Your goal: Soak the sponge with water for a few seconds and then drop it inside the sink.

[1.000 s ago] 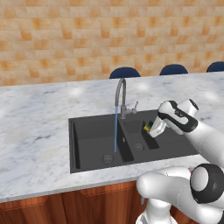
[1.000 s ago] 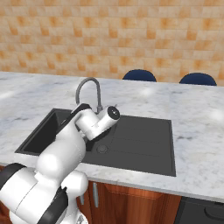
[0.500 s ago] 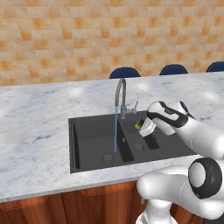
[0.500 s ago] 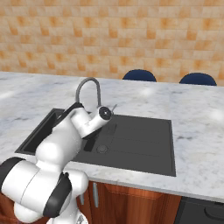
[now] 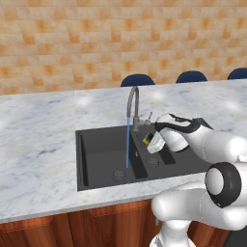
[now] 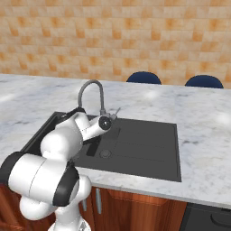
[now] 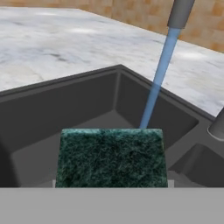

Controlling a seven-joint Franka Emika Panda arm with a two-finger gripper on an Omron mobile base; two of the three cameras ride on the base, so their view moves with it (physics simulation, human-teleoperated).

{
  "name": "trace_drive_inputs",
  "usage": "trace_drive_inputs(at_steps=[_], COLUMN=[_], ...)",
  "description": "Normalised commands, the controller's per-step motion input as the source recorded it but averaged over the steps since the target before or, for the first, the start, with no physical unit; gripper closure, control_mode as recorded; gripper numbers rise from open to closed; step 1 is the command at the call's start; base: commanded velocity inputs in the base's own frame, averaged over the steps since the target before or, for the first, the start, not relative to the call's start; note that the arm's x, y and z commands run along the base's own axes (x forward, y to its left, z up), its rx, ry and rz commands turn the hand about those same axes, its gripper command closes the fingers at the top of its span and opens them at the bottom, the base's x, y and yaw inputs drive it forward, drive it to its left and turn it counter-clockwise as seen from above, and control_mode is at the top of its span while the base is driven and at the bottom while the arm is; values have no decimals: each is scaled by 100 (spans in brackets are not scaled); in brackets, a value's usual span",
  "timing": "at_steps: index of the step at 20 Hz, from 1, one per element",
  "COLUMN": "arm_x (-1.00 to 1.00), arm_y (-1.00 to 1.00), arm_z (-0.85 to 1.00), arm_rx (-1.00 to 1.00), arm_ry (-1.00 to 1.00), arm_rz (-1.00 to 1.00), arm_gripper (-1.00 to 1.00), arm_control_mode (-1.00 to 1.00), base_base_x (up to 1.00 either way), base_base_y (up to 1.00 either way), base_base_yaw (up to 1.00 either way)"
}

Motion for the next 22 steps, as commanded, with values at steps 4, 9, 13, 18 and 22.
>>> trace_drive_inputs(at_steps=[4, 9, 13, 18, 22], arm_x=[17, 7, 0, 5, 16], arm_y=[7, 11, 19, 32, 22], arm_z=[-2, 0, 0, 0, 0], arm_rx=[0, 0, 0, 0, 0], arm_ry=[0, 0, 0, 0, 0], arm_rz=[0, 0, 0, 0, 0], arm_gripper=[100, 100, 100, 100, 100], arm_control_mode=[-100, -100, -100, -100, -100], base_base_x=[0, 0, 0, 0, 0], base_base_y=[0, 0, 0, 0, 0], base_base_yaw=[0, 0, 0, 0, 0])
